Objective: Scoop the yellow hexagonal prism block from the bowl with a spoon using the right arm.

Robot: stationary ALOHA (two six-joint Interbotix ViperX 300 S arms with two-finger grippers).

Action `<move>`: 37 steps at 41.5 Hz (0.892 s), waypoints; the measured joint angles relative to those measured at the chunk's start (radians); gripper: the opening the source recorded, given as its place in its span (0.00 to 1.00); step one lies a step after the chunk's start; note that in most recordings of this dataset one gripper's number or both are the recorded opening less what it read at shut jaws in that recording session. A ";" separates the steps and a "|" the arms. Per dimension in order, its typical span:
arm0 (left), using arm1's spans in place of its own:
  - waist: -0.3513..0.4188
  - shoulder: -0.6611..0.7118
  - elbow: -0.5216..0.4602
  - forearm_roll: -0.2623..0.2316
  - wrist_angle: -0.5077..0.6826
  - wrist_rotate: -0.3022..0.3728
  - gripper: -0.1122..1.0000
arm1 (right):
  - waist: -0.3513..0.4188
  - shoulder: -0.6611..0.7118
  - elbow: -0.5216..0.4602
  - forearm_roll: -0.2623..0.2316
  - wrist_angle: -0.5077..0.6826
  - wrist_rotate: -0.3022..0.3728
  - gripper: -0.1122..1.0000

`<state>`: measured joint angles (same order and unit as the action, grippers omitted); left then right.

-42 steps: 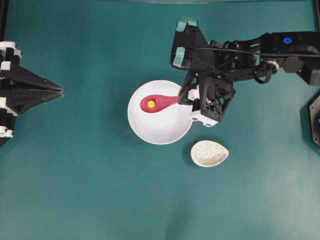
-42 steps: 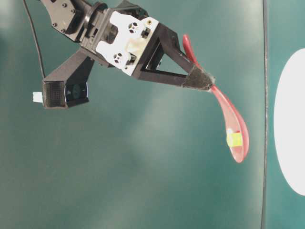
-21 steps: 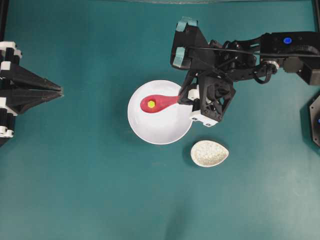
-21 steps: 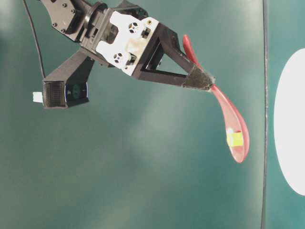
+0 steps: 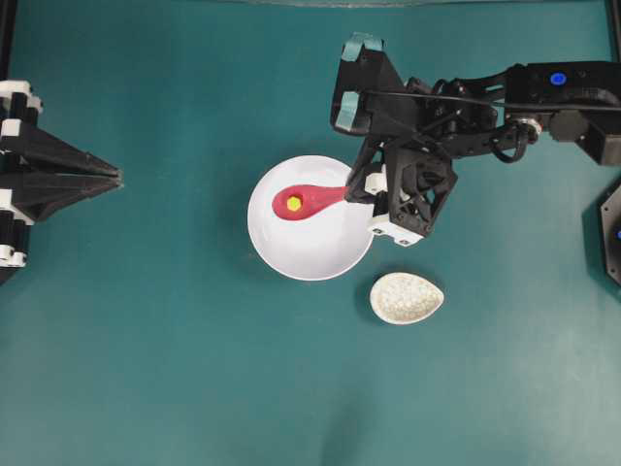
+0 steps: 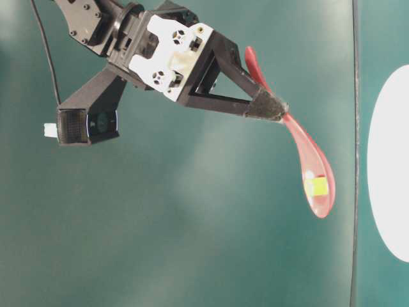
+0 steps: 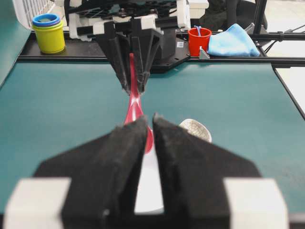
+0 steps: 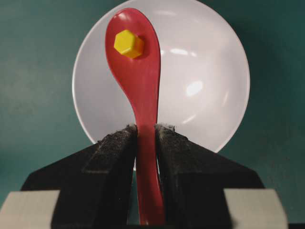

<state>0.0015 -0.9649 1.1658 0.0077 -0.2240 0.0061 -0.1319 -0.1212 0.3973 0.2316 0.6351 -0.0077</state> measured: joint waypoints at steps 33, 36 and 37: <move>-0.002 -0.002 0.000 0.000 0.000 0.002 0.22 | 0.000 0.002 0.000 -0.005 0.000 0.002 0.16; 0.000 -0.002 0.000 0.002 -0.002 0.000 0.22 | 0.000 0.002 0.000 -0.005 0.000 0.002 0.16; 0.000 0.000 0.000 0.002 -0.002 0.000 0.22 | 0.000 0.000 0.000 -0.005 0.000 0.000 0.16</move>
<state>0.0015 -0.9649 1.1658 0.0092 -0.2255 0.0061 -0.1319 -0.1212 0.3973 0.2270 0.6351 -0.0077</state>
